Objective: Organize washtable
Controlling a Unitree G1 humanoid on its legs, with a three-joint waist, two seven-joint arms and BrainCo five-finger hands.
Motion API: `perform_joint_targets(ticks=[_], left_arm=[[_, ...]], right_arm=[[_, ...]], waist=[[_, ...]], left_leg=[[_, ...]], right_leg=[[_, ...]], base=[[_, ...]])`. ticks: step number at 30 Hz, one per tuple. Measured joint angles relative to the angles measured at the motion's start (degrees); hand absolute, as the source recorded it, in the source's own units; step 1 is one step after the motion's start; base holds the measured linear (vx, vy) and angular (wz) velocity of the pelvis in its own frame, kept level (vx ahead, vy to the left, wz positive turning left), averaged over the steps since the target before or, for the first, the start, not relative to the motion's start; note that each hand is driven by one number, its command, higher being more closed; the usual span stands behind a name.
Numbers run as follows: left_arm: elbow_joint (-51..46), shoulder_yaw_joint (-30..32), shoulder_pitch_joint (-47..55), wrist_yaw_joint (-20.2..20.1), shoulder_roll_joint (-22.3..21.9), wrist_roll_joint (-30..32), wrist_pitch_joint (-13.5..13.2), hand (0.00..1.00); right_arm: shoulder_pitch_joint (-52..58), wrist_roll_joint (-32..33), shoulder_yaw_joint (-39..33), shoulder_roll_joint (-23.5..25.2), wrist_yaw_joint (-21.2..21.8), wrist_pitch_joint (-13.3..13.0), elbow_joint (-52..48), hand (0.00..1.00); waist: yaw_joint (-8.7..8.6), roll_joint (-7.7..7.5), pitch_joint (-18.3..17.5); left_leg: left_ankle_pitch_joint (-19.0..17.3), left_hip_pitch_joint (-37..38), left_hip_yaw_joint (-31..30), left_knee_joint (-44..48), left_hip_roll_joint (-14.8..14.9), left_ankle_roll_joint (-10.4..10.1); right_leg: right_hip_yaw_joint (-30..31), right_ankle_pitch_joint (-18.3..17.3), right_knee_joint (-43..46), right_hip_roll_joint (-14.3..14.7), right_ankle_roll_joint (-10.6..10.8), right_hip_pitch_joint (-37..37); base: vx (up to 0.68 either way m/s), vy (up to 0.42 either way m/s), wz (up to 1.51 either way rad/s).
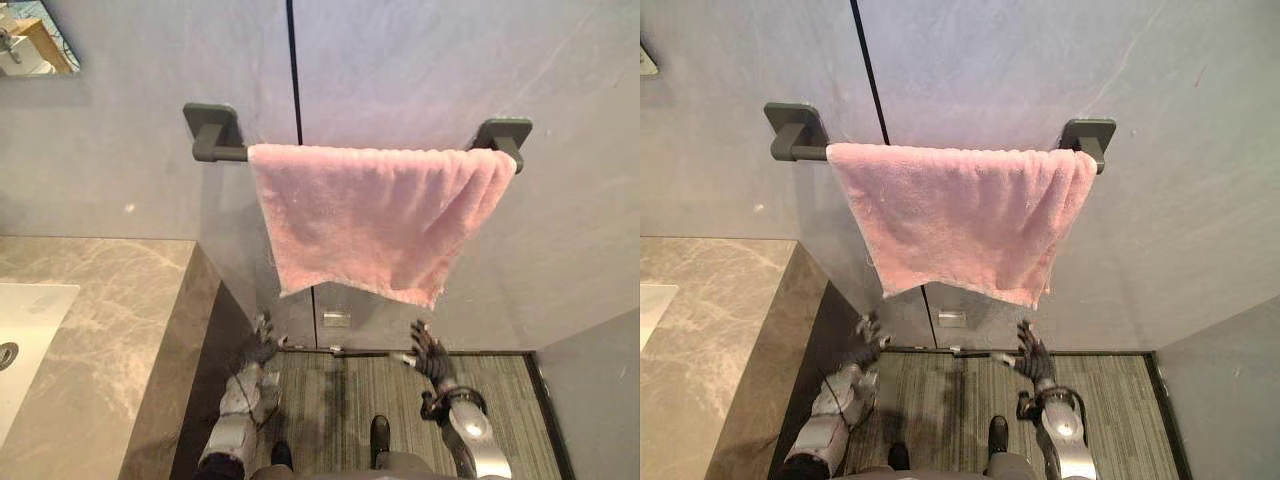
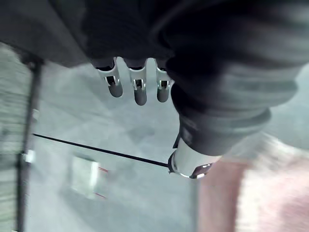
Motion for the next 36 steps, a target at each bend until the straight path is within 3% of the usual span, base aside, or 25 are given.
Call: perform_joint_targets(ticks=[5,7,9,12,15,21,23,24,25,27,28,29,30,31,34,35,36], left_arm=[[14.77,8.34,3.54,0.66,-0.36,5.09,0.86,0.0],[20.07,14.57,5.35,2.81,-0.85,6.09,1.72,0.0],[21.93,19.53,6.2,3.13,-1.25,5.49,2.42,0.0],[24.37,24.5,7.29,3.27,-1.4,4.74,3.32,0.0],[25.62,27.07,8.93,1.64,-1.97,2.27,4.21,0.0],[25.34,25.64,6.33,1.32,-2.93,-1.6,4.24,0.0],[25.25,23.81,4.12,1.67,-3.22,-2.08,3.82,0.0],[25.34,23.27,2.33,1.71,-2.57,-2.09,3.55,0.0],[24.73,23.19,0.19,1.7,-3.84,-2.09,3.61,0.0],[22.23,22.72,0.65,1.62,-7.18,-2.02,3.44,0.0],[21.03,21.35,1.47,1.59,-6.8,-1.94,2.92,0.0],[20.91,21.42,1.72,1.51,-6.25,-1.92,2.71,0.0],[21.07,21.01,1.05,1.58,-7.31,-1.9,2.92,0.0],[21.07,19.44,1.47,1.57,-7.77,-1.84,2.83,0.0],[21.14,15.22,0.56,1.47,-7.77,-0.57,2.72,0.0],[21.11,13.67,-0.59,1.4,-7.83,0.45,2.71,0.0],[21.17,12.27,-1.09,1.18,-7.83,1.61,2.62,0.0]], right_arm=[[1.0,-6.31,-5.85,0.77,-0.19,2.91,17.64,0.0],[0.03,-7.0,-9.74,1.17,-0.61,3.31,22.47,0.0],[-0.72,-6.85,-11.2,1.06,-0.63,3.42,25.26,0.0],[-1.39,-6.94,-12.08,0.43,-0.32,4.17,28.44,0.0],[-2.21,-9.64,-11.96,0.28,-0.06,4.63,29.96,0.0],[-5.23,-16.58,-7.23,-1.88,0.02,5.37,31.9,0.0],[-6.09,-16.7,-6.78,-1.71,-0.02,5.31,31.58,0.0],[-6.63,-16.37,-7.16,-0.41,-0.12,5.25,31.6,0.0],[-7.31,-15.52,-7.88,-0.23,-0.17,5.19,30.87,0.0],[-6.99,-14.73,-8.73,-0.59,-0.11,5.36,29.4,0.0],[-5.86,-13.57,-9.13,-0.01,-0.13,5.22,29.19,0.0],[-5.35,-13.26,-9.42,1.06,-0.16,5.16,29.38,0.0],[-5.34,-13.06,-11.13,0.66,-0.21,4.88,29.63,0.0],[-5.21,-12.55,-13.08,0.62,-0.3,4.86,29.59,0.0],[-5.77,-12.54,-13.91,0.83,-0.09,4.89,29.27,0.0],[-5.92,-12.7,-14.77,0.96,-0.09,5.01,29.16,0.0],[-6.04,-12.93,-14.84,1.46,-0.1,5.17,29.05,0.0]], waist=[[0.1,-0.14,-0.04],[0.31,-0.27,-0.06],[0.77,-0.23,-0.1],[2.82,0.4,-0.66],[3.2,0.33,-1.09],[3.31,1.37,-1.6],[2.91,2.61,-2.65],[2.63,1.22,-2.78],[3.02,2.28,-0.32],[2.29,4.54,1.0],[0.9,2.55,-0.62],[0.62,1.56,-1.23],[1.27,3.25,-0.17],[0.93,3.92,-0.4],[-0.47,4.74,-0.5],[-0.37,4.48,-0.34],[-0.28,3.21,0.23]], left_leg=[[-0.21,2.57,0.5,-0.91,0.06,0.1],[-0.62,3.98,1.34,-1.09,0.15,-0.4],[-1.31,4.48,1.86,-0.33,0.37,-0.49],[-3.5,5.06,2.72,2.06,1.18,-0.77],[-4.49,4.6,2.52,3.79,2.04,-1.08],[-3.81,-0.93,-1.3,6.13,2.17,-0.95],[-2.19,-4.33,-3.58,4.75,2.48,-0.91],[-3.54,-4.61,0.12,6.54,3.28,0.59],[-5.99,-7.13,6.31,22.76,7.92,2.53],[-3.67,-7.39,8.83,27.72,9.7,-0.67],[-3.61,-4.69,5.69,23.26,8.18,-2.18],[-5.16,-3.83,4.32,23.52,6.71,-2.45],[-10.16,-4.03,1.92,36.46,8.74,-3.82],[-11.16,-2.65,-0.17,40.87,7.91,-5.21],[-11.99,1.75,-1.87,32.45,6.57,-5.83],[-14.07,3.91,-1.83,25.57,4.8,-5.11],[-15.0,5.79,-1.76,19.95,3.11,-3.48]], right_leg=[[0.21,-0.75,0.0,0.04,0.23,2.07],[0.89,-0.8,0.01,0.05,0.22,2.82],[0.97,-1.08,0.01,0.15,0.22,4.06],[2.02,-1.6,0.01,0.62,-0.23,5.21],[1.63,-2.23,0.01,1.27,-0.43,5.77],[-3.12,-2.38,0.3,1.02,-0.46,4.15],[-5.77,-2.07,1.75,1.47,-2.3,0.82],[-7.56,-1.89,2.14,-0.19,-3.24,-0.34],[-8.12,-2.39,4.81,-0.04,-3.98,-0.44],[-9.3,-5.59,10.88,0.46,-3.46,-0.83],[-7.49,-5.94,10.25,1.59,-4.46,-1.59],[-8.68,-6.27,9.39,0.72,-6.51,-1.12],[-9.27,-5.62,9.76,2.06,-6.73,-0.55],[-9.1,-5.15,9.76,2.51,-6.59,-0.74],[-9.96,-2.76,9.83,2.61,-5.95,-3.73],[-10.06,-1.34,9.86,1.97,-5.57,-5.26],[-9.92,-0.32,9.96,1.13,-4.81,-6.41]], base=[[-0.01,-0.004,-0.04],[0.0,0.006,-0.15],[-0.01,0.006,-0.02],[-0.02,0.007,-0.19],[0.01,-0.018,0.02],[0.0,-0.019,0.38],[-0.01,-0.054,0.57],[0.05,-0.011,0.43],[0.05,0.004,0.3],[-0.08,-0.064,0.33],[-0.14,-0.127,0.54],[-0.15,-0.119,0.28],[-0.1,-0.005,0.0],[-0.07,0.058,-0.08],[-0.11,0.152,0.17],[-0.23,0.193,0.16],[-0.24,0.19,0.18]])
